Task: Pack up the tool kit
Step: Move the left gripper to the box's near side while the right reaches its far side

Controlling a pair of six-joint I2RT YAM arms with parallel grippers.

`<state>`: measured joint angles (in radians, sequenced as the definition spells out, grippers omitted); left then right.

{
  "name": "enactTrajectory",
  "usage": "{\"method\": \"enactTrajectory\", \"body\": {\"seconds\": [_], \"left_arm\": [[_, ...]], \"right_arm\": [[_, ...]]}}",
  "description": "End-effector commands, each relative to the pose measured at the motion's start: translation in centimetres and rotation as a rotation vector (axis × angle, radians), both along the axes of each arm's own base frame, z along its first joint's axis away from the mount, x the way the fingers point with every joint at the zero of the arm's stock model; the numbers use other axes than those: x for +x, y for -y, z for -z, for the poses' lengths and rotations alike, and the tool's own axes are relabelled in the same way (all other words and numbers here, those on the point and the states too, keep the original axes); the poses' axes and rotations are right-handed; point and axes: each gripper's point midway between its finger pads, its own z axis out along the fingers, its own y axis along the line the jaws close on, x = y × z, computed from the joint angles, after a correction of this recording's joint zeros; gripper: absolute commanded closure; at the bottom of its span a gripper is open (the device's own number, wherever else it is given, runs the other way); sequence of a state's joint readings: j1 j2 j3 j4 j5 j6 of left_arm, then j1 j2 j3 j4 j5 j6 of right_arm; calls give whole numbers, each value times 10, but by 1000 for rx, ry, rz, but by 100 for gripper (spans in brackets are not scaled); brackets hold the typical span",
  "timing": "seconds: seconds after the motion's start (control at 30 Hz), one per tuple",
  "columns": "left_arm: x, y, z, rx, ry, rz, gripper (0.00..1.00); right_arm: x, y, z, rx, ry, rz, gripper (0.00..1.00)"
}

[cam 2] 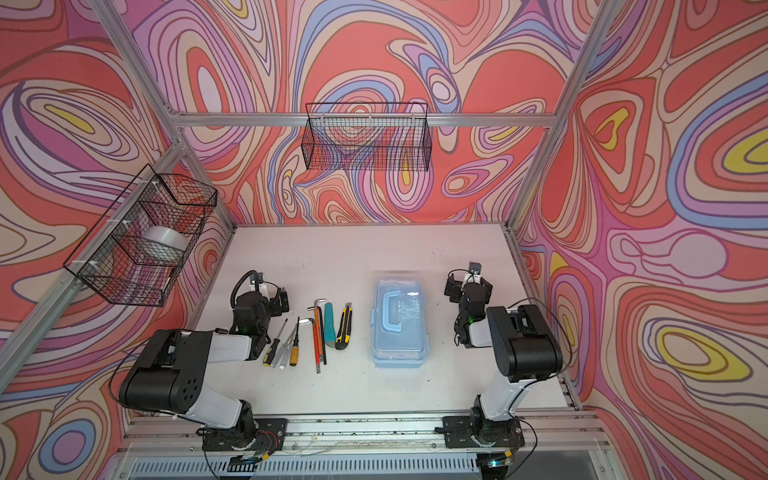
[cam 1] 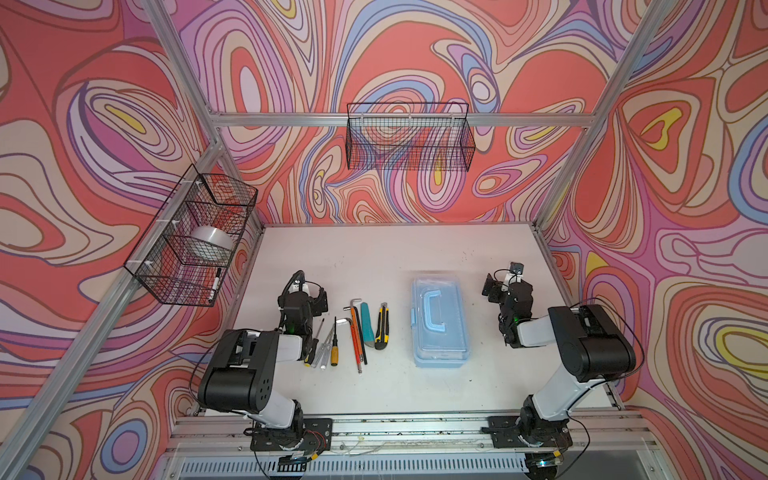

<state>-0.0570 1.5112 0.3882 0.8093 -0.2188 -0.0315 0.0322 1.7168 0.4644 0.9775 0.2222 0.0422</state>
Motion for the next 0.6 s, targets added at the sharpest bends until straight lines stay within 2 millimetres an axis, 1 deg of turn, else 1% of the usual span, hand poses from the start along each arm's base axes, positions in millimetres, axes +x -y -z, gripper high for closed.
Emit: {"method": "enactTrajectory", "body": {"seconds": [0.0,0.07,0.1,0.13,0.23,0.27,0.3,0.33,0.37,0.43,0.5,0.53,0.57], "left_arm": [[2,-8,-29,33,-35,-71,0],[2,-16,-48,11,-44,-132,0],[0,-15,-52,-10,-35,-140,0],[-1,-14,-55,-31,-22,-138,0],[-7,-6,-65,-171,16,-141,0],[-10,-3,-66,-233,8,-151,0],[-12,1,-66,-301,-10,-166,0],[-13,7,-65,-357,-41,-157,0],[-12,20,-63,-417,-82,-111,0],[-13,44,-60,-533,-160,-36,0],[-13,83,-64,-648,-192,139,0],[-15,96,-64,-680,-210,171,0],[-17,115,-64,-713,-243,235,0]], "right_arm": [[-2,-2,-10,-3,13,-25,2],[0,-1,-23,-3,-15,-9,2],[1,7,-30,-3,-25,41,2],[0,14,-38,-3,-25,81,2],[-8,38,-72,41,-5,253,2],[-8,41,-84,64,-22,279,2],[-7,38,-96,96,-32,279,2],[-8,33,-105,130,-42,260,2],[-9,25,-114,170,-47,245,2],[-14,-1,-131,222,-60,163,2],[-22,-33,-143,234,-116,76,2],[-27,-45,-146,240,-150,39,3],[-32,-62,-150,264,-200,-17,5]]}}
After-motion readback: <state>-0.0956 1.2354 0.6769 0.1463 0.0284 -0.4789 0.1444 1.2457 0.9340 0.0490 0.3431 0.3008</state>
